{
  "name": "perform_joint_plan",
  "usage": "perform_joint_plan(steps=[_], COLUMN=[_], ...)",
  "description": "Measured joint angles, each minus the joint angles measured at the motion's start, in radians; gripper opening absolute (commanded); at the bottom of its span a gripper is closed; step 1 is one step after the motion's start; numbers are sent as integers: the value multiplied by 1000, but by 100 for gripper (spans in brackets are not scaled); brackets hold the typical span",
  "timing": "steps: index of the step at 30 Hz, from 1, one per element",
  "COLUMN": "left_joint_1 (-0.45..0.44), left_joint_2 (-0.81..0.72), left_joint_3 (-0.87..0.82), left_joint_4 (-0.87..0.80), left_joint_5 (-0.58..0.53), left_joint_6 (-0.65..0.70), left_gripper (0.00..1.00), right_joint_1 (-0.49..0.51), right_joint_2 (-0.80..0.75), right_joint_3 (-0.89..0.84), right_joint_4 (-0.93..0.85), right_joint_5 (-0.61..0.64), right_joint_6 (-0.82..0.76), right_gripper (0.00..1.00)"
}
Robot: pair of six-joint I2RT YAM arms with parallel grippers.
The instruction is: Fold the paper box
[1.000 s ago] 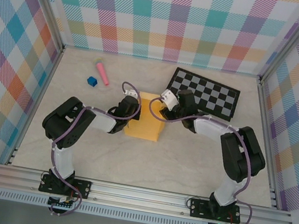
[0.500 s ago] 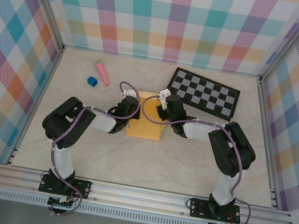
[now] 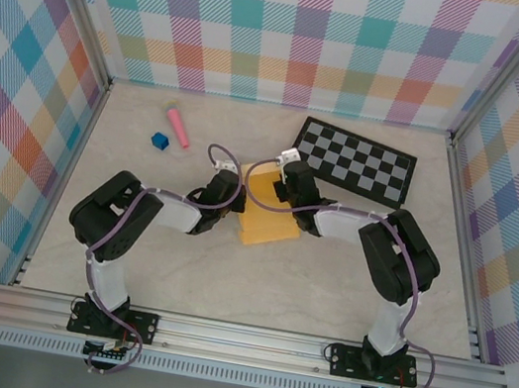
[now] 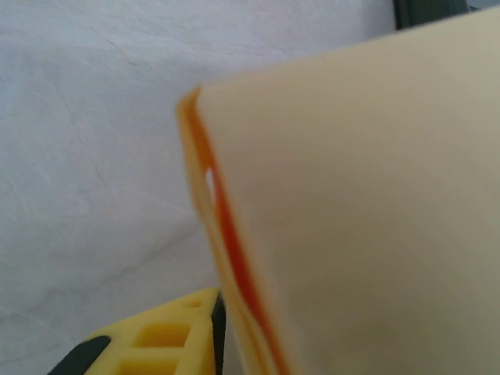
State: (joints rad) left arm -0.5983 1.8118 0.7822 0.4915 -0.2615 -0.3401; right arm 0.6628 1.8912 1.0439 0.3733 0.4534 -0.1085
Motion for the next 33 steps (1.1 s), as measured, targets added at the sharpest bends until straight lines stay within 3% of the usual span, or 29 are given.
perform_joint_plan(steps=[9, 12, 14, 18, 21, 24, 27, 33], left_joint_1=[-2, -2, -2, 29, 126, 207, 233, 233], left_joint_2=[-249, -365, -449, -615, -640, -550, -434, -346], left_joint_3=[-119, -145, -161, -224, -200, -82, 6, -10], left_joint_4=[27, 34, 34, 29, -43, -201, -282, -360], left_joint_5=[134, 196, 209, 142, 153, 194, 269, 457], left_joint_6=[-11, -16, -33, -78, -87, -86, -92, -120], left_gripper=[56, 75, 100, 100, 100, 98, 96, 97], right_joint_1=[-57, -92, -110, -124, -108, -83, -55, 15], right_joint_2=[-4, -16, -24, -31, -31, -31, -29, 35], right_joint_3=[-6, -26, -37, -56, -61, -61, -56, 16], right_joint_4=[-26, -26, -25, -19, -27, -46, -77, -119], right_joint_5=[-61, -108, -157, -347, -504, -638, -753, -822], right_joint_6=[-4, -8, -16, -68, -131, -214, -309, -439], right_gripper=[4, 4, 5, 6, 7, 8, 11, 12])
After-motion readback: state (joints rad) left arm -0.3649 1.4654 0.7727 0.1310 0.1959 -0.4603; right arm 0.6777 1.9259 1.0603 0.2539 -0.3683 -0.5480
